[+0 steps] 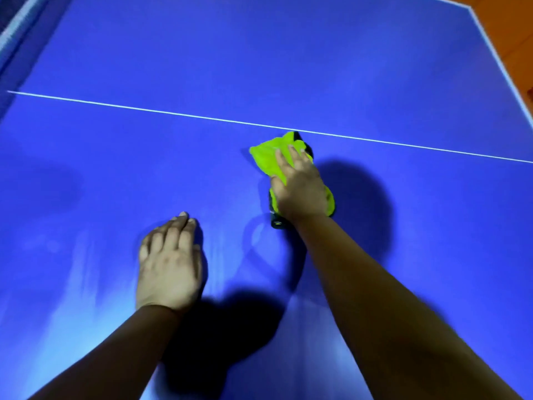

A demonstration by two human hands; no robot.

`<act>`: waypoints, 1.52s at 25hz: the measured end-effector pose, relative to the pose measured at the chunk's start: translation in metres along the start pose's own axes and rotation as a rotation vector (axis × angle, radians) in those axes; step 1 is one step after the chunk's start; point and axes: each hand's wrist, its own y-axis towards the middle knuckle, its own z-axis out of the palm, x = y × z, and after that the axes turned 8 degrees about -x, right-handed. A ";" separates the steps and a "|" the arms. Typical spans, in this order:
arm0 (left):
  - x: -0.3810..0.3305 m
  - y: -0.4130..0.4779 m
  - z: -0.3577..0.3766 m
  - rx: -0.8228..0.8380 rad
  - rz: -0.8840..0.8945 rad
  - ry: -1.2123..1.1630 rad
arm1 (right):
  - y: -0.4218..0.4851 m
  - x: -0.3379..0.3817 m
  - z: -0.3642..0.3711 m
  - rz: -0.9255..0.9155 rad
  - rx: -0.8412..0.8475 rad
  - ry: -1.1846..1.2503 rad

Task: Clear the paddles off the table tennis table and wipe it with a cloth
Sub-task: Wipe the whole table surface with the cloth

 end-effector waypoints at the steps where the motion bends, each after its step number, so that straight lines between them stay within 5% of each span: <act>1: -0.003 0.000 -0.001 -0.003 -0.002 0.000 | -0.004 -0.027 -0.011 0.038 -0.007 -0.025; 8: -0.017 0.004 -0.002 -0.014 0.005 0.006 | 0.006 -0.183 -0.068 0.423 -0.093 -0.134; 12: -0.012 0.006 0.003 -0.030 0.029 0.011 | 0.026 -0.170 -0.064 0.579 -0.015 -0.202; 17: -0.009 0.000 0.001 0.006 0.018 -0.025 | 0.040 -0.135 -0.011 0.450 0.022 -0.321; 21: 0.029 0.011 -0.018 0.001 0.096 -0.209 | 0.052 -0.008 0.007 0.407 -0.014 -0.290; 25: 0.125 0.024 -0.047 -0.068 0.028 -0.144 | 0.060 0.115 0.037 0.287 -0.135 -0.194; 30: 0.235 0.016 -0.060 -0.036 -0.042 -0.040 | 0.088 0.269 0.095 0.161 0.027 -0.125; 38: 0.261 0.011 -0.047 -0.033 -0.013 -0.089 | 0.129 0.419 0.145 -0.155 0.152 -0.106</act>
